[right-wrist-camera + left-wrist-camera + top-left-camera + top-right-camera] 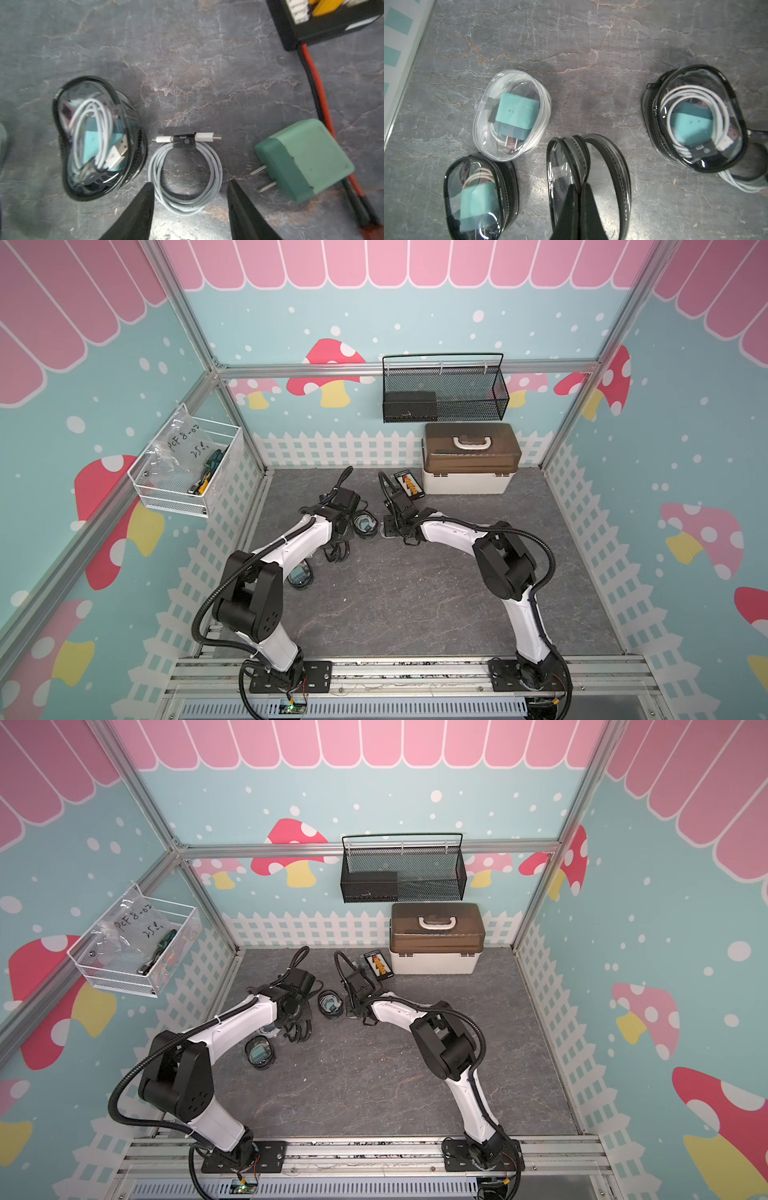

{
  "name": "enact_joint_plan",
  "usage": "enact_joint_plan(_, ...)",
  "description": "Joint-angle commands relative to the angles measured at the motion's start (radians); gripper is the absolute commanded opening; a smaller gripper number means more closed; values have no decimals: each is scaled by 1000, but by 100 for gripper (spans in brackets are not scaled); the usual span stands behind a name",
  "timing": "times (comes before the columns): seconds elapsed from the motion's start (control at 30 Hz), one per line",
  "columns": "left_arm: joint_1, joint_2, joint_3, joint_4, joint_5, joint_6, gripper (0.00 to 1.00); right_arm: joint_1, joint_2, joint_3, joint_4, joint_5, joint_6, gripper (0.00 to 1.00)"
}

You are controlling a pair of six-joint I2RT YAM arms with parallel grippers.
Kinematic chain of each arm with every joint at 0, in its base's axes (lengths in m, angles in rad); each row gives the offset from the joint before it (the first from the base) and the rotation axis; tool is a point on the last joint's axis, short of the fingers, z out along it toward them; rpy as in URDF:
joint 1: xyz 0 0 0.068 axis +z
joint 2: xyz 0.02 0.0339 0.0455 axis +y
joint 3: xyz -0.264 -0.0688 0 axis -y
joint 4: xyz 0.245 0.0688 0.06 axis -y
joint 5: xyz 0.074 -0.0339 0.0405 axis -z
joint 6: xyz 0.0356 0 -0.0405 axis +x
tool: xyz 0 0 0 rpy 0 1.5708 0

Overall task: Pack away charging kits
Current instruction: Pick up the storage bag at the center of the board, then place the charging cable in the storage bag.

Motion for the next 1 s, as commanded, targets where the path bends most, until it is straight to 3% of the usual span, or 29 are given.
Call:
enact_joint_plan(0.0, -5, -49, -28, 13, 29, 9, 0, -2, 58, 57, -113, 72, 34, 54)
enact_joint_plan(0.23, -5, -81, -37, 18, 68, 16, 0, 11, 142, 140, -209, 130, 26, 44)
enact_joint_plan(0.37, -7, -81, -35, 20, 75, 13, 0, 28, 148, 139, -223, 147, 8, 21)
enact_joint_plan(0.53, -7, -78, -38, 34, 107, 27, 0, 31, 127, 90, -217, 156, -11, 2)
enact_joint_plan(0.8, -48, -57, -37, 105, 234, 106, 0, 31, -229, -320, 74, 75, -128, 0)
enact_joint_plan(0.97, -148, -3, 15, 98, 191, 159, 0, 53, -494, -599, 297, 11, -245, 0)
